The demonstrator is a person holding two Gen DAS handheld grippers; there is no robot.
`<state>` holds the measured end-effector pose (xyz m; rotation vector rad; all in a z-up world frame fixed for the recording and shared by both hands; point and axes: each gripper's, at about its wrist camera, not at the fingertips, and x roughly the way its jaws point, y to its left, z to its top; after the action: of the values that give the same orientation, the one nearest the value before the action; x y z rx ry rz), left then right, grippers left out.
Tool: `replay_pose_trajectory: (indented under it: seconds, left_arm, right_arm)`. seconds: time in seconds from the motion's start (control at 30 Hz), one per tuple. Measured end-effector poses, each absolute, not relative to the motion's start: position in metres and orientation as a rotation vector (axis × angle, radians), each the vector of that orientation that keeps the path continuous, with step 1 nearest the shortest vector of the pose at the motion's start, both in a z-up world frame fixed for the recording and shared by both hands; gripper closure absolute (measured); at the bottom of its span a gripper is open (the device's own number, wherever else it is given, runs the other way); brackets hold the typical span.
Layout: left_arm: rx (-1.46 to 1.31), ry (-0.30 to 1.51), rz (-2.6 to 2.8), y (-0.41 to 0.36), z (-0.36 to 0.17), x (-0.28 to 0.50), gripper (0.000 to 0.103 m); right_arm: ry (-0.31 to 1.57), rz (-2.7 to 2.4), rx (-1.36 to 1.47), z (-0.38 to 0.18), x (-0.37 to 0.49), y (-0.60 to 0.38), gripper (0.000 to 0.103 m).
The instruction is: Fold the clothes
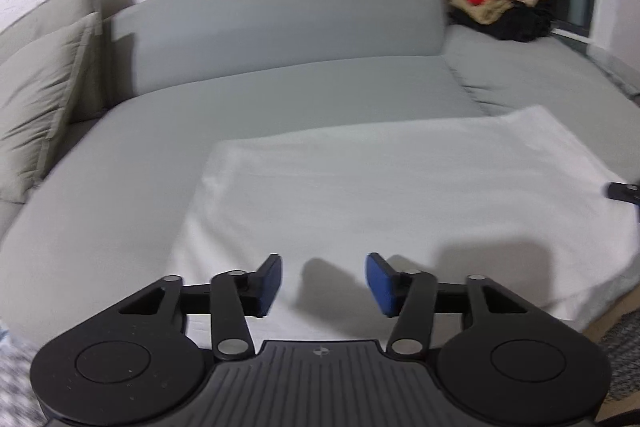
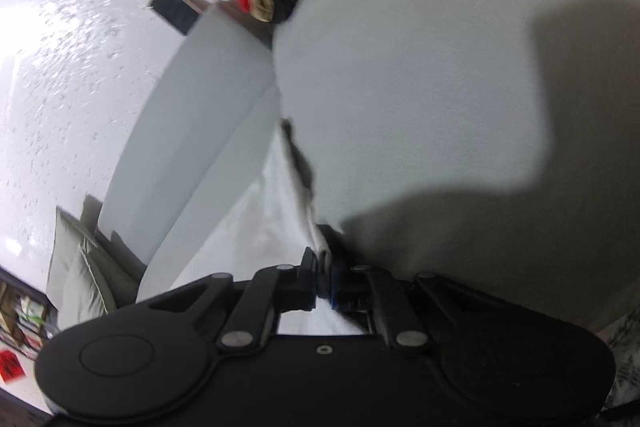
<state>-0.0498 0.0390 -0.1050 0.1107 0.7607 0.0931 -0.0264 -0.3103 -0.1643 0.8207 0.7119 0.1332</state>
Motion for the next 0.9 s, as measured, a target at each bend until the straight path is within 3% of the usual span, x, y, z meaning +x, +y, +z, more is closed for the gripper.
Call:
replay_pose_trajectory:
  seconds: [0.3,0.43,0.5,0.57,0.73,0.9]
  left_arm:
    - [0.277,1.202,0.167,0.091,-0.157,-0.004,0.063]
    - [0.291,1.115,0.131,0.095,-0.137,-0.019,0.061]
    - [0.308,0.983,0.126,0.099,-0.114,-0.033,0.05]
    - [0.309,0.864,0.174,0.111,-0.098,-0.04,0.046]
    - [0.154,0.691,0.343,0.16,-0.08,-0.045,0.048]
    - [-0.076,0.649,0.356,0.196,-0.077,-0.054,0.047]
  right_arm:
    - [0.729,0.035,0.498,-0.126,-0.019,-0.26,0.099]
    - [0.706,0.024,0.401,-0.092,-0.017,-0.232,0.099]
    - [0.684,0.04,0.359,-0.07,-0.016,-0.217,0.099]
    - [0.666,0.087,0.307,-0.049,-0.013,-0.194,0.099]
    - [0.659,0.269,0.171,-0.015,-0.004,-0.104,0.099]
    - [0.738,0.46,0.078,-0.033,0.007,0.005,0.099]
